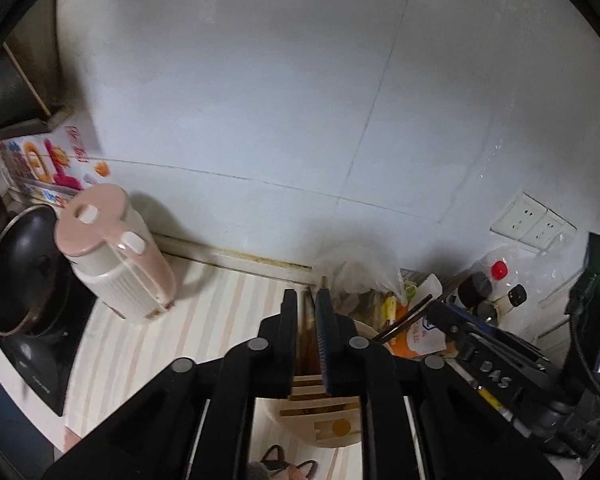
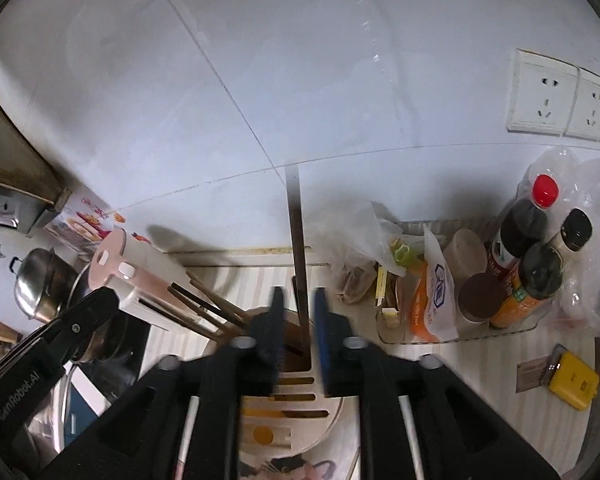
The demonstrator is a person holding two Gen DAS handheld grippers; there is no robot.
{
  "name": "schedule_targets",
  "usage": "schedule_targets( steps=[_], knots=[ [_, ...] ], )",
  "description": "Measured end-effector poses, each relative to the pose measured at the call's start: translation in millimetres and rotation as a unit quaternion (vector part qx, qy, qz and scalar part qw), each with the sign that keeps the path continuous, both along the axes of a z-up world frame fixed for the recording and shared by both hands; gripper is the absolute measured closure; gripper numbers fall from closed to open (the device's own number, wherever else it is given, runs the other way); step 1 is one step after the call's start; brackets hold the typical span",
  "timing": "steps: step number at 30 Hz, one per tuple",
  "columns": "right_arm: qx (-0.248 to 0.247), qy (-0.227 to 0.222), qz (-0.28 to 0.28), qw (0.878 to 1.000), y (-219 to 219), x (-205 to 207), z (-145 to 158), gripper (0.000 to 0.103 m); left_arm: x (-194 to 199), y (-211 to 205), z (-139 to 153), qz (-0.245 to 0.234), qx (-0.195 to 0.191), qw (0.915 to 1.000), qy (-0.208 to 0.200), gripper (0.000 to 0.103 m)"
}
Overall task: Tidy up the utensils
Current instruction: 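Insert both chopsticks into the beige holder and open both tools, then move both open tools down to the last wooden chopsticks on the mat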
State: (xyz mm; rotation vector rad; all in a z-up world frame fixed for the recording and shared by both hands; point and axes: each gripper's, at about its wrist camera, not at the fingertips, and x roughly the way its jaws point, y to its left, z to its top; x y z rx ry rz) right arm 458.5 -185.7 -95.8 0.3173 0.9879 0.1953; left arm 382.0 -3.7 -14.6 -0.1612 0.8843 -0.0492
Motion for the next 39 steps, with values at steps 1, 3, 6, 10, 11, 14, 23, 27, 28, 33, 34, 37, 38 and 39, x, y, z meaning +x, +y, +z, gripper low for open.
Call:
schedule_targets(
  steps=[1, 3, 6, 10, 11, 14, 23, 27, 28, 33, 34, 37, 38, 39],
  knots=[
    [0.001, -0.002, -0.004, 1.0, -5, -4, 2, 0.07, -6, 1, 5, 0.004, 0.008, 0.9999, -0.009, 0.074],
    [0.009, -0.003, -0.015, 1.0, -15, -13, 7, 0.065, -12, 6, 10, 0.016, 0.012, 0.9996, -0.021, 0.022],
    [0.01, -0.006, -0.03, 0.999, -30, -29, 12, 0.053, -29, 14, 11, 0.028, 0.014, 0.9989, -0.036, 0.012],
    [0.003, -0.008, -0.059, 0.998, -51, -61, 10, 0.04, -51, 17, -8, 0.042, 0.052, 0.9973, -0.031, 0.0],
    [0.001, -0.01, -0.068, 0.998, -56, -69, 8, 0.038, -57, 17, -16, 0.04, 0.057, 0.9972, -0.028, 0.0],
    [-0.007, -0.007, -0.092, 0.996, -73, -95, -7, 0.033, -71, 14, -43, 0.035, 0.074, 0.9966, -0.009, 0.0],
    [-0.059, 0.099, -0.117, 0.986, -103, -150, -101, 0.033, -105, -25, -162, -0.011, 0.114, 0.9878, 0.105, 0.0],
    [-0.074, 0.155, -0.129, 0.977, -118, -172, -150, 0.033, -118, -49, -210, -0.044, 0.127, 0.9786, 0.156, 0.0],
    [-0.076, 0.165, -0.129, 0.975, -120, -176, -158, 0.033, -121, -57, -223, -0.056, 0.131, 0.9751, 0.17, 0.0],
    [-0.093, 0.206, -0.13, 0.965, -129, -191, -195, 0.033, -131, -82, -261, -0.089, 0.141, 0.963, 0.212, 0.0],
    [-0.095, 0.214, -0.131, 0.963, -132, -194, -202, 0.033, -132, -84, -266, -0.093, 0.139, 0.9616, 0.217, 0.0],
    [-0.101, 0.234, -0.133, 0.958, -135, -199, -219, 0.033, -136, -94, -278, -0.102, 0.144, 0.9584, 0.225, 0.0],
    [-0.102, 0.239, -0.133, 0.956, -136, -201, -222, 0.033, -136, -98, -282, -0.107, 0.145, 0.9567, 0.229, 0.0],
    [-0.102, 0.245, -0.133, 0.955, -137, -203, -227, 0.033, -136, -101, -285, -0.111, 0.145, 0.9557, 0.231, 0.0]
  ],
)
